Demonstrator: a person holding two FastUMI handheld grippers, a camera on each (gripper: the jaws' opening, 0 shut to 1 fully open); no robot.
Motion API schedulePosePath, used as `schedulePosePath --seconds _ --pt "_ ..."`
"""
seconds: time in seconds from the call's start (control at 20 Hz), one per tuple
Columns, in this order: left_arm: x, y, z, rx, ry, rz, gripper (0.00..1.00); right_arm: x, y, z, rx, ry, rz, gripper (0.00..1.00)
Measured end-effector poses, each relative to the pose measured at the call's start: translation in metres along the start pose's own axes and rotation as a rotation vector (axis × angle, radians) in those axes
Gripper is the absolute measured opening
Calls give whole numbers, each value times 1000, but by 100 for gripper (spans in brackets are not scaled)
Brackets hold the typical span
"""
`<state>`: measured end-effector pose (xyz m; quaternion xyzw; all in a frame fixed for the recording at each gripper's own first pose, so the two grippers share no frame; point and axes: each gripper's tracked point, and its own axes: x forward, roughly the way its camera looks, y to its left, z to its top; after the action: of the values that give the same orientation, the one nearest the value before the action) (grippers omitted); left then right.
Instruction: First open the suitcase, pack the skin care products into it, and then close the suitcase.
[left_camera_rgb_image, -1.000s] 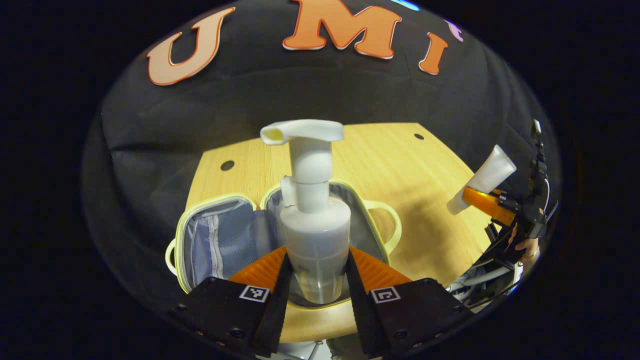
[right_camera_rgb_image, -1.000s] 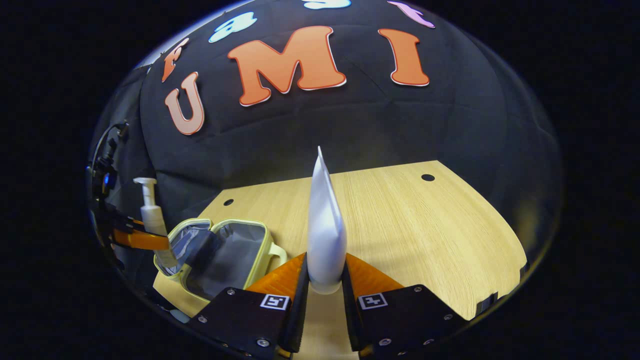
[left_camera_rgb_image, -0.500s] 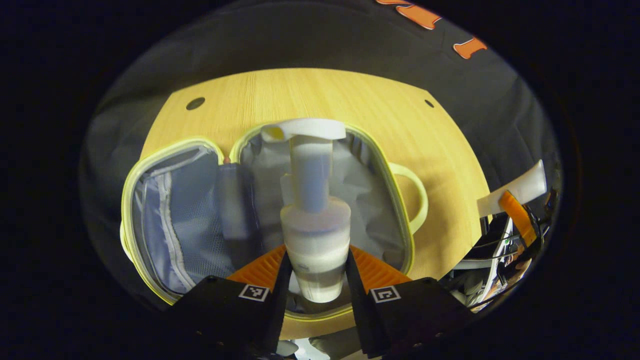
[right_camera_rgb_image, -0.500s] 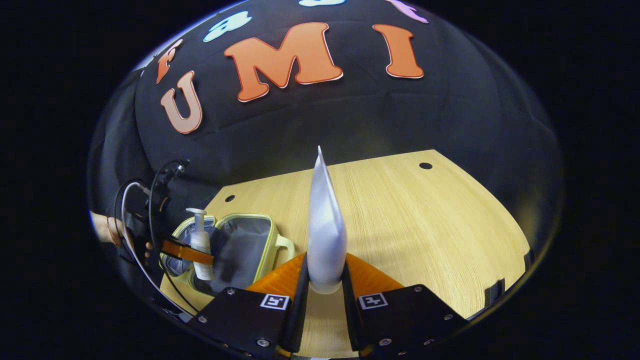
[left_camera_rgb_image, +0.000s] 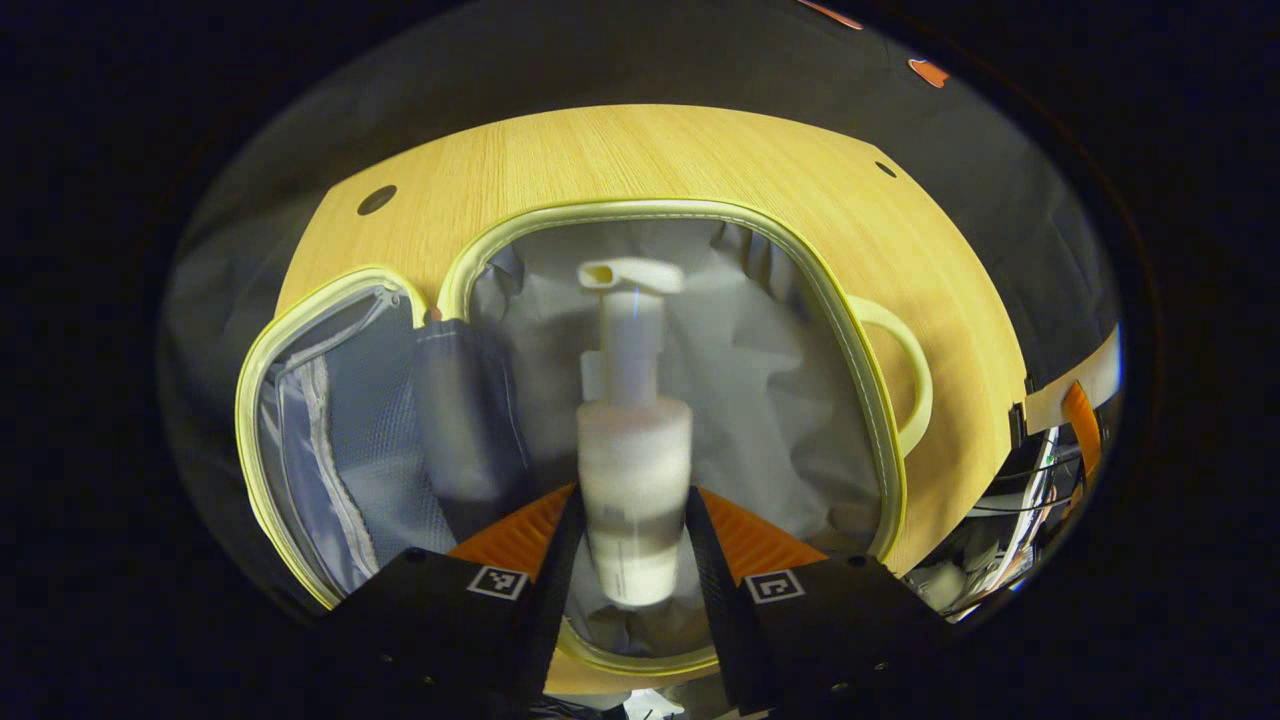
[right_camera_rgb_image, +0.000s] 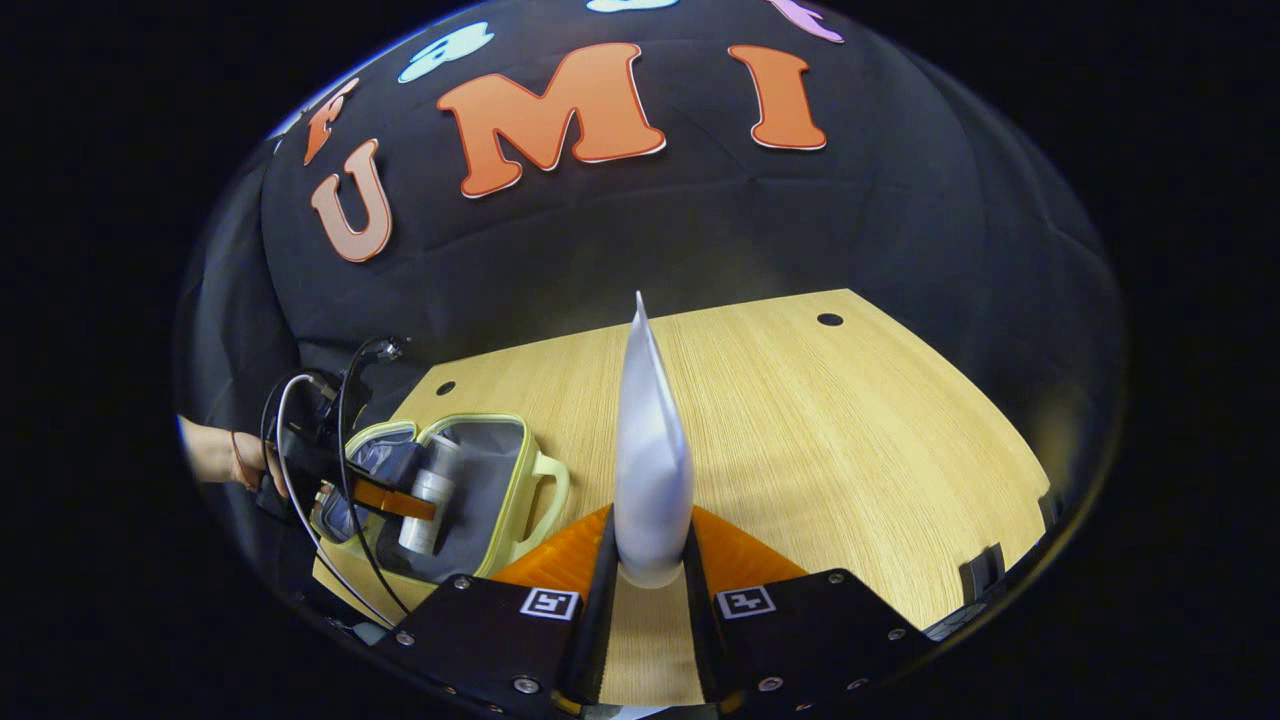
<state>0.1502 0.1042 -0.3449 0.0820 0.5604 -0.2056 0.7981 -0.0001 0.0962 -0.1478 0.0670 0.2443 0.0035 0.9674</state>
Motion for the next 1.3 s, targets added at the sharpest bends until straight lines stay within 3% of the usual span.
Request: schedulePosePath --seconds 0.15,0.35,0.55,0.75,0.9,1.1,1.3 --pt "-17 0 11 32 -84 26 100 -2 13 2 3 21 32 36" --pt "-60 3 27 62 -278 60 100 3 58 10 -19 88 130 36" --pt "-116 15 33 19 -475 55 100 20 121 10 -61 204 239 36" --pt "-166 56 31 -29 -625 124 100 41 184 3 -93 348 347 36" --pt "-198 89 20 -74 -686 172 100 66 216 -15 -83 476 380 36" --pt "-213 133 -5 -98 -715 272 100 88 226 -61 -83 699 324 36" --pt "-215 150 -26 -141 -711 279 100 106 215 -99 -120 826 211 36"
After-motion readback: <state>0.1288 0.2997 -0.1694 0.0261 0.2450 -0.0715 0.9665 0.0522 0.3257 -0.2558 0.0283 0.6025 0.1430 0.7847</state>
